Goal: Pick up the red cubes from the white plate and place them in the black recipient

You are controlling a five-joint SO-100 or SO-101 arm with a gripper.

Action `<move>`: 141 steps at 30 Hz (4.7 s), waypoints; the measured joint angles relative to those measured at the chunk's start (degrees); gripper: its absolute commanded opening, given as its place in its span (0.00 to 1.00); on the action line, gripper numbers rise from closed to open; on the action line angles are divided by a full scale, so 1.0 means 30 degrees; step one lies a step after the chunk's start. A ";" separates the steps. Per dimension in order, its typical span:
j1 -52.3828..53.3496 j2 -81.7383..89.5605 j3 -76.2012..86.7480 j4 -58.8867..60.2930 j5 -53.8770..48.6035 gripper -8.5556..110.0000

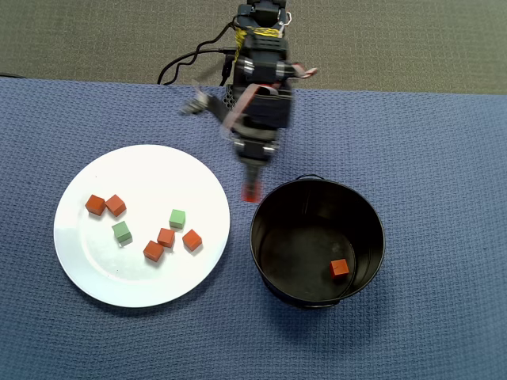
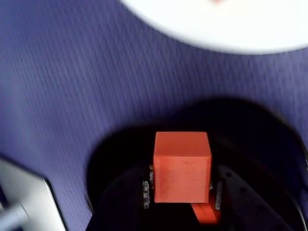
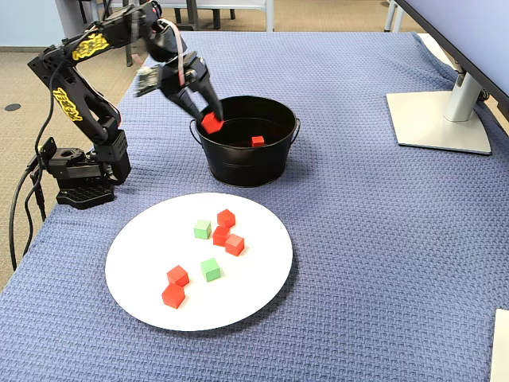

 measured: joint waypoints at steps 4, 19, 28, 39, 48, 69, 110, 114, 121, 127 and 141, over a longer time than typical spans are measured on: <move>-0.3164 0.0029 0.0732 -0.0703 -0.0322 0.39; 0.5771 -0.3252 -0.0938 -0.1084 -0.6738 0.33; 0.8145 -0.9346 -0.0176 -0.5127 -0.8936 0.33; 0.7793 -1.1426 -0.0176 -0.5771 -1.2773 0.33; 0.7646 -1.1484 0.0146 -0.6592 -1.9014 0.33; 0.8936 -1.1748 0.0586 -0.6914 -2.5283 0.31; 0.8701 -1.3652 0.1699 -0.8994 -2.5283 0.26; 0.8613 -1.3652 0.1699 -0.9170 -2.5283 0.19; 0.8584 -1.3652 0.1729 -0.9170 -2.5049 0.07; 0.8525 -1.2715 0.1406 -0.8760 -2.3086 0.07; 0.7236 -0.0498 0.2285 -0.5420 -1.4092 0.07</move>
